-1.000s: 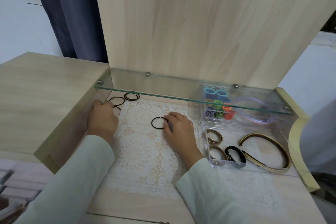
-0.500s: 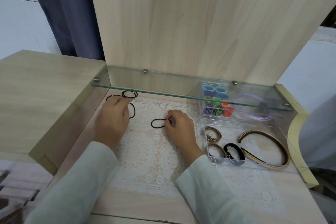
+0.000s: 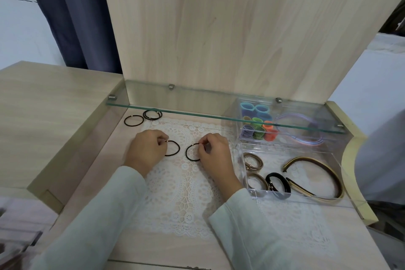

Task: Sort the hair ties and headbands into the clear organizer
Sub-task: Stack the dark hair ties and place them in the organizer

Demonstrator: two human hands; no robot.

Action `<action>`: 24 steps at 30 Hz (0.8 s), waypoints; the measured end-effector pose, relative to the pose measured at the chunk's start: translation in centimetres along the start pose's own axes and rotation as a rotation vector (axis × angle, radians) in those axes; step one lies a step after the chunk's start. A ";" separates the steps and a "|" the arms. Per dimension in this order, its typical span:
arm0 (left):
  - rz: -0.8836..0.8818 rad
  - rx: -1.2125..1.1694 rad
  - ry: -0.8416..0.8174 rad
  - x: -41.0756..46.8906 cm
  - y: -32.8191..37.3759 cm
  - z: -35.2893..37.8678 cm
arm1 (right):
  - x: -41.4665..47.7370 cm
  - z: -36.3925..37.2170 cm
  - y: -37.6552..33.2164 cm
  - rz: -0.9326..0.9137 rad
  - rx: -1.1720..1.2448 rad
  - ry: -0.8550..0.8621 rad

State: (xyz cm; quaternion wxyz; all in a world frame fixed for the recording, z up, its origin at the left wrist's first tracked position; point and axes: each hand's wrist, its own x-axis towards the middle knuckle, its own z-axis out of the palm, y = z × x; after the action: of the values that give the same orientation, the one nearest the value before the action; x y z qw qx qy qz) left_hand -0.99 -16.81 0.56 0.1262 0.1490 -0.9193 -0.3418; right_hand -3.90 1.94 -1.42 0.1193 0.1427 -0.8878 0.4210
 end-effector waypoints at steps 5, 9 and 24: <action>0.105 -0.068 0.031 0.0 -0.2 -0.4 | 0.0 0.2 0.2 -0.004 -0.025 0.049; 0.407 -0.207 0.131 -1.6 0.6 -0.9 | 0.0 0.0 0.2 -0.001 0.012 0.065; 0.562 -0.154 -0.063 -3.3 -2.0 0.4 | -0.1 -0.9 -0.2 0.072 0.329 0.280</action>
State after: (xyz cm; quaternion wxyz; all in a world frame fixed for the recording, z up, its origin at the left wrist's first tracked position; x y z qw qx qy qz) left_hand 2.31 -16.87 -1.52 0.1984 -0.1323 -0.8992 -0.3668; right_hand -3.62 2.55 -0.71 0.2013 0.0685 -0.7865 0.5799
